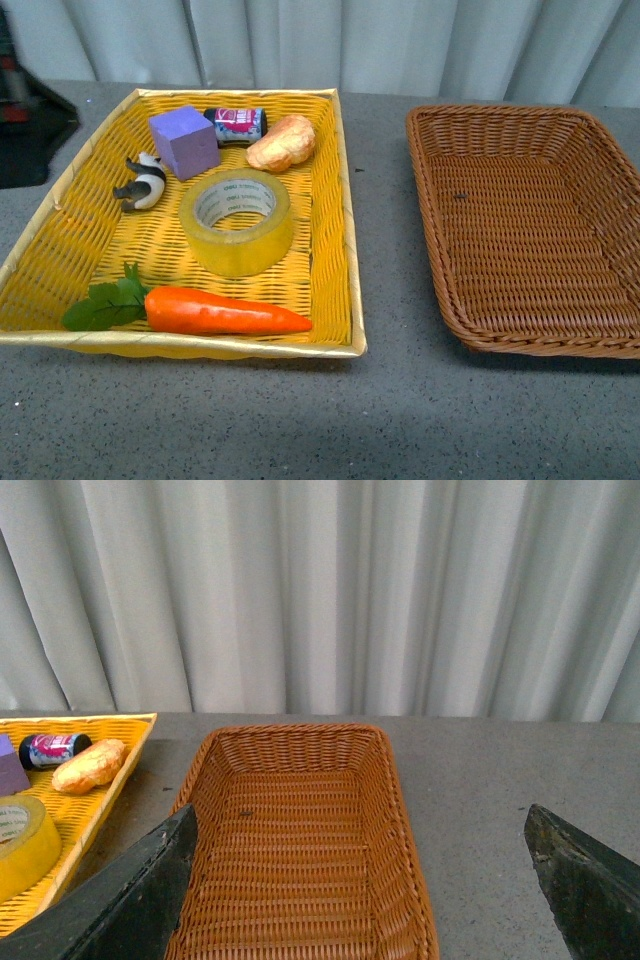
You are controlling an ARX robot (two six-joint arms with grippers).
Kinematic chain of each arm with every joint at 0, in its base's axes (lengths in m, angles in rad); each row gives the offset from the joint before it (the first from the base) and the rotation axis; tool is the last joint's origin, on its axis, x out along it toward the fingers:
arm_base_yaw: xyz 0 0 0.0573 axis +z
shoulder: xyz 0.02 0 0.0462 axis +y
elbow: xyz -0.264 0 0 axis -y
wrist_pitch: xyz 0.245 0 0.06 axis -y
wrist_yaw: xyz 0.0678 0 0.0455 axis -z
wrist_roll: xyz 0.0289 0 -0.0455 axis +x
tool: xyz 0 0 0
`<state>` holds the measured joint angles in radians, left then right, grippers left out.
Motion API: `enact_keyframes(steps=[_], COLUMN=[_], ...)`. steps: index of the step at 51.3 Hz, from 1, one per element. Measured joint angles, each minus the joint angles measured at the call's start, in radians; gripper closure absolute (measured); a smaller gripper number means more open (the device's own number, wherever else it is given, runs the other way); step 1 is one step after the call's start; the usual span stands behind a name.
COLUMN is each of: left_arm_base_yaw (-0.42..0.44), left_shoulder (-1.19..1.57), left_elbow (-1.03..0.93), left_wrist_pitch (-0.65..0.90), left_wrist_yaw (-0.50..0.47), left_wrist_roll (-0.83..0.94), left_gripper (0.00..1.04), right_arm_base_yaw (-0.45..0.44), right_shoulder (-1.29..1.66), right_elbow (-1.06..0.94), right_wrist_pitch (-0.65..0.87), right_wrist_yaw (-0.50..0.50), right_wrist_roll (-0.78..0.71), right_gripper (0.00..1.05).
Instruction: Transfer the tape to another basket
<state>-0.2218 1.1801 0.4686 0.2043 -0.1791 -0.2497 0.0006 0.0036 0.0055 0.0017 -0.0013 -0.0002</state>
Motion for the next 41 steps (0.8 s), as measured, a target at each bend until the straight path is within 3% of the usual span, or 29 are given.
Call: enact_keyframes(steps=[13,18,41], left_arm_base_yaw=[-0.044,-0.038,-0.017], left_shoulder=[0.517,0.658,0.848], left_elbow=[0.387,0.470,0.615], left_wrist_pitch=[-0.064,-0.116,-0.249], left_wrist_yaw=[0.024,-0.011,-0.008], left_wrist_roll=[-0.037,-0.067,-0.188], left_gripper=[0.06,0.06,0.06], right_arm_base_yaw=[0.000,0.000,0.000], right_shoulder=[0.000,0.000,0.000], right_elbow=[0.000,0.000,0.000], right_wrist_pitch=[0.000,0.000,0.000], right_wrist_yaw=[0.000,0.000,0.000], right_wrist_roll=[0.000,0.000,0.000], right_gripper=[0.09,0.09,0.09])
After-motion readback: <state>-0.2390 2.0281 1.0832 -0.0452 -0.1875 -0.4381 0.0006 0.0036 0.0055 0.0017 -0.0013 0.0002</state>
